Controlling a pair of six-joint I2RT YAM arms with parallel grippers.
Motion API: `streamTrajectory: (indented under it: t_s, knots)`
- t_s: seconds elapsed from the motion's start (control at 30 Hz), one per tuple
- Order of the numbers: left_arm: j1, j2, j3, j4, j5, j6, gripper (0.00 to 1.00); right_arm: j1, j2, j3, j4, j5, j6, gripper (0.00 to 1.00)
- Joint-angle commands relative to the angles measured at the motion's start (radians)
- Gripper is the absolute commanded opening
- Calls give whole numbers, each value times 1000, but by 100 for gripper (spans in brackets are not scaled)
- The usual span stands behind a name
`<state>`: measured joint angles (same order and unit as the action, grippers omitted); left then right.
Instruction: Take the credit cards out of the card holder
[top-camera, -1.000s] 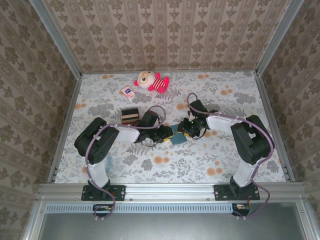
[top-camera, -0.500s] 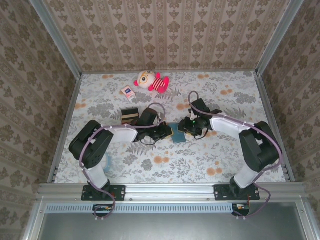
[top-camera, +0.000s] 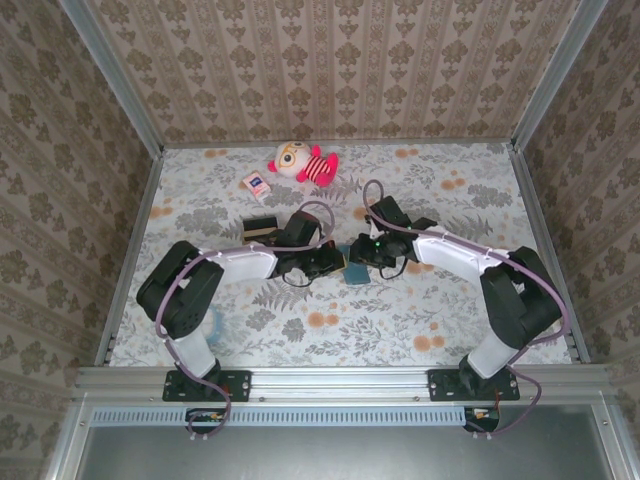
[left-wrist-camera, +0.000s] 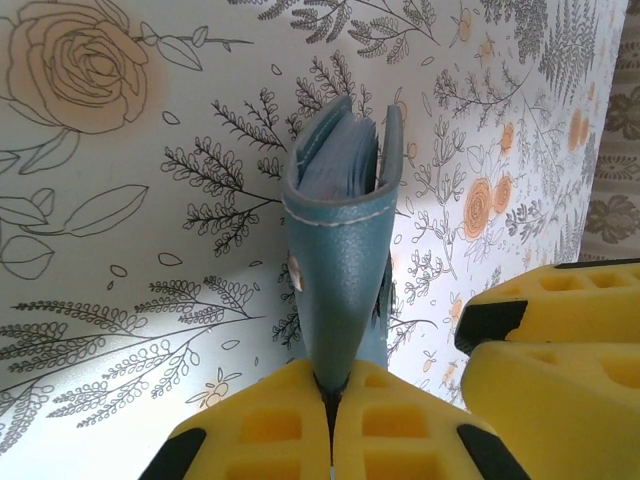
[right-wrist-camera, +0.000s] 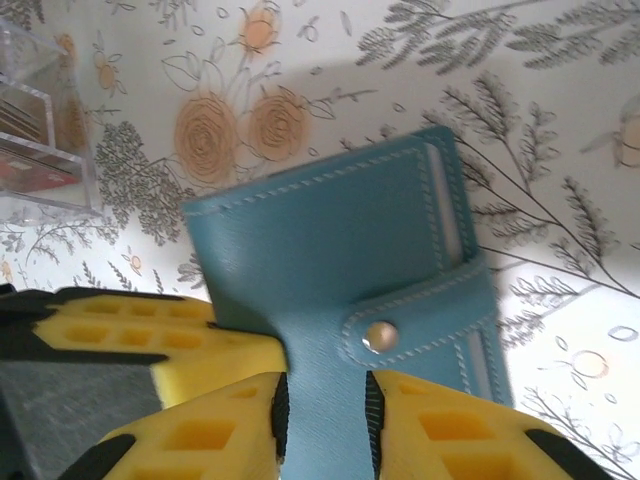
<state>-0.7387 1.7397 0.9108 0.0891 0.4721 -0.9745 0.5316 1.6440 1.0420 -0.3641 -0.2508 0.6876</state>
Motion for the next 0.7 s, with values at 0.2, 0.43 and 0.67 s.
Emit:
streamTrajectory:
  t_s: [0.2, 0.43, 0.67]
  knots:
    - [-16, -24, 41, -42, -9, 31, 0, 7, 68, 50, -61, 60, 12, 27]
    - [-18, -23, 41, -33, -10, 22, 0, 8, 87, 54, -94, 71, 3, 29]
    - [-17, -36, 32, -32, -37, 21, 0, 7, 88, 57, -136, 121, -6, 31]
